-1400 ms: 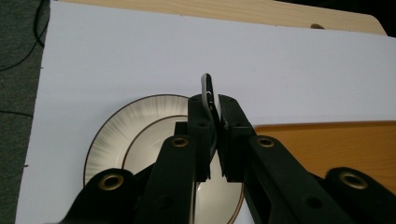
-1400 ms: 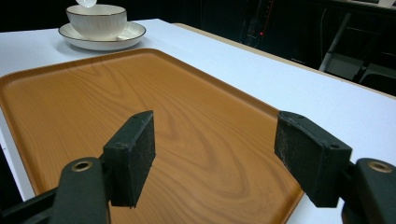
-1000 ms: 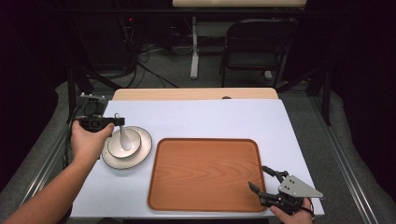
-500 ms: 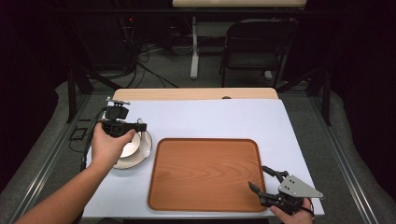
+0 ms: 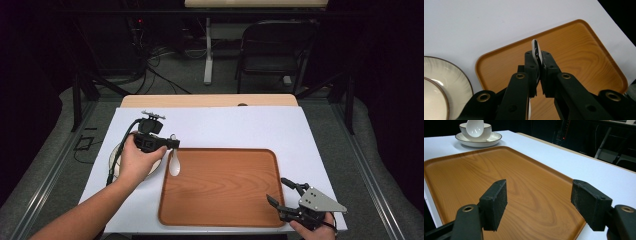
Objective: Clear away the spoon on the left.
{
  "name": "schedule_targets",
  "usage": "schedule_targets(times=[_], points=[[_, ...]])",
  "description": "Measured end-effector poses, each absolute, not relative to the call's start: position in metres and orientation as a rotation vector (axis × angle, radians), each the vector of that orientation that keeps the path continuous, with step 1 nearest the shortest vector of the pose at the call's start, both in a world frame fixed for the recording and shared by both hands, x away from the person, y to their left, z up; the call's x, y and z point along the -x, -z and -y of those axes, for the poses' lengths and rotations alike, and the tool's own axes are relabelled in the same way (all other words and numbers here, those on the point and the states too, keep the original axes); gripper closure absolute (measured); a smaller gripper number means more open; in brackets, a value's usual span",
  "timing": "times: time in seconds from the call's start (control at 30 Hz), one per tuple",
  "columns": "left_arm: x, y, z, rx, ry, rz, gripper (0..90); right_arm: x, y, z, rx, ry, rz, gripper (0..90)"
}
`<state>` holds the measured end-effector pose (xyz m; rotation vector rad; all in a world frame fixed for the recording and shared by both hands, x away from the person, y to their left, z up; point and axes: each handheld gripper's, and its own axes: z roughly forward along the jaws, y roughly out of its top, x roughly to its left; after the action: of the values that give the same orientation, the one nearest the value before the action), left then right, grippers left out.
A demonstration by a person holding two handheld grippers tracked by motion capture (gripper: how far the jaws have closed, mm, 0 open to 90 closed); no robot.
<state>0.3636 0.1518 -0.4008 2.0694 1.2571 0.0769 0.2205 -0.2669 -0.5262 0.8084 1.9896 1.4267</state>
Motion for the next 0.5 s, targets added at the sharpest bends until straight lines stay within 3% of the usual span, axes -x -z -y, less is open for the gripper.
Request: schedule_targets(times=[0.5], points=[[-0.354,0.426,-0.142,-2.098,0.032,-1.227,84.9,-0.221,0.526,0.267,-0.801,-1.422,-1.991,29.0]])
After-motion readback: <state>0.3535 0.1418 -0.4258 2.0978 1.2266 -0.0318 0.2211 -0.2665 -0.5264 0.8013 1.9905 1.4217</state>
